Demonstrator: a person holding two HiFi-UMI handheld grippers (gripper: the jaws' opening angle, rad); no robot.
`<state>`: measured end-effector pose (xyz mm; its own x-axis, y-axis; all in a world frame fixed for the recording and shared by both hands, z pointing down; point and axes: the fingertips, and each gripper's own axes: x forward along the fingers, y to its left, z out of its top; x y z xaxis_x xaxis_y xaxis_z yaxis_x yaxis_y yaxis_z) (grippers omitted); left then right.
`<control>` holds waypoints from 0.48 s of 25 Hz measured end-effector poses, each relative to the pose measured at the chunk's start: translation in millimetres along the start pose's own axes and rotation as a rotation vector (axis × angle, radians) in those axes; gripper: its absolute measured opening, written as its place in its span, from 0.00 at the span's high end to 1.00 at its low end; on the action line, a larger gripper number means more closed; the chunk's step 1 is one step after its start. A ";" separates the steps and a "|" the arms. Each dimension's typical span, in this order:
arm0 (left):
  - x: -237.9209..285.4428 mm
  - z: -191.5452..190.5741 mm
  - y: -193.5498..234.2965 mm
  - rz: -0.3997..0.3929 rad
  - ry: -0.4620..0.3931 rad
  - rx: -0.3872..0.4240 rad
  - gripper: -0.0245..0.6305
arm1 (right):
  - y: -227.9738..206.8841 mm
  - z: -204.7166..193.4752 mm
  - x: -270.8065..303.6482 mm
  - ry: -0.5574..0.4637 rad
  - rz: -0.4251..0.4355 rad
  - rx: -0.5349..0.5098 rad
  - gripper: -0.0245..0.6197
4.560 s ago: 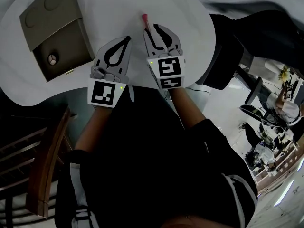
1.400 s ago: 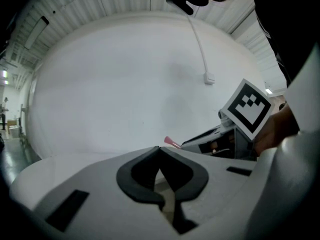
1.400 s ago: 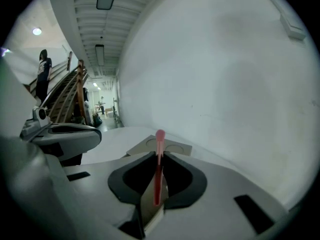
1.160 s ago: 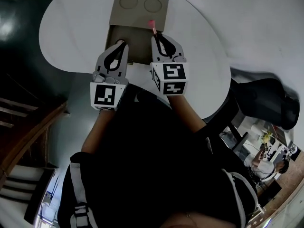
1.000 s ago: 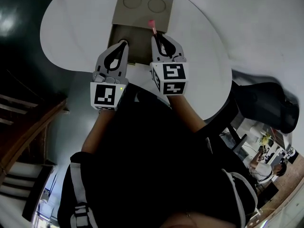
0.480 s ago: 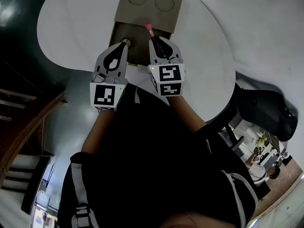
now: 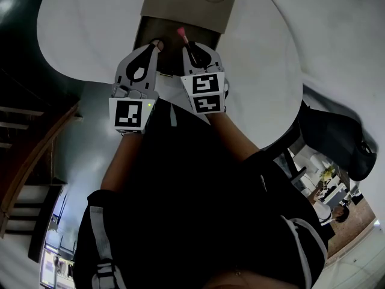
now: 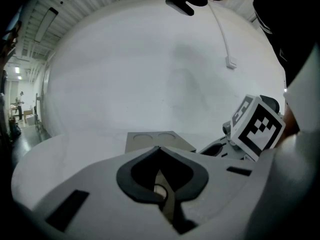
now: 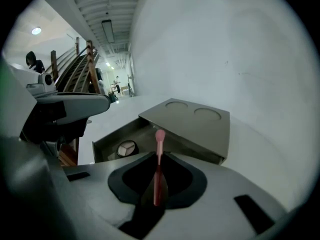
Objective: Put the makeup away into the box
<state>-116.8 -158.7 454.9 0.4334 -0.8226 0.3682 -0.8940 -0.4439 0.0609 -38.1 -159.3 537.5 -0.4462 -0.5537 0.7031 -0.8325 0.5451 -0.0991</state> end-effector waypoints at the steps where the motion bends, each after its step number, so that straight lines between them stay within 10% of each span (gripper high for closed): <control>1: -0.3 -0.7 -0.2 0.001 0.003 -0.003 0.95 | 0.3 -2.6 1.3 0.010 0.003 0.000 0.86; 12: -2.0 -3.6 -4.6 0.007 0.010 -0.009 0.95 | 6.0 -14.0 10.0 0.111 0.035 -0.045 0.84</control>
<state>-113.9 -153.7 457.2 0.4262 -0.8221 0.3774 -0.8980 -0.4348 0.0669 -42.9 -152.7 553.8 -0.4338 -0.4624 0.7733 -0.8005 0.5917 -0.0952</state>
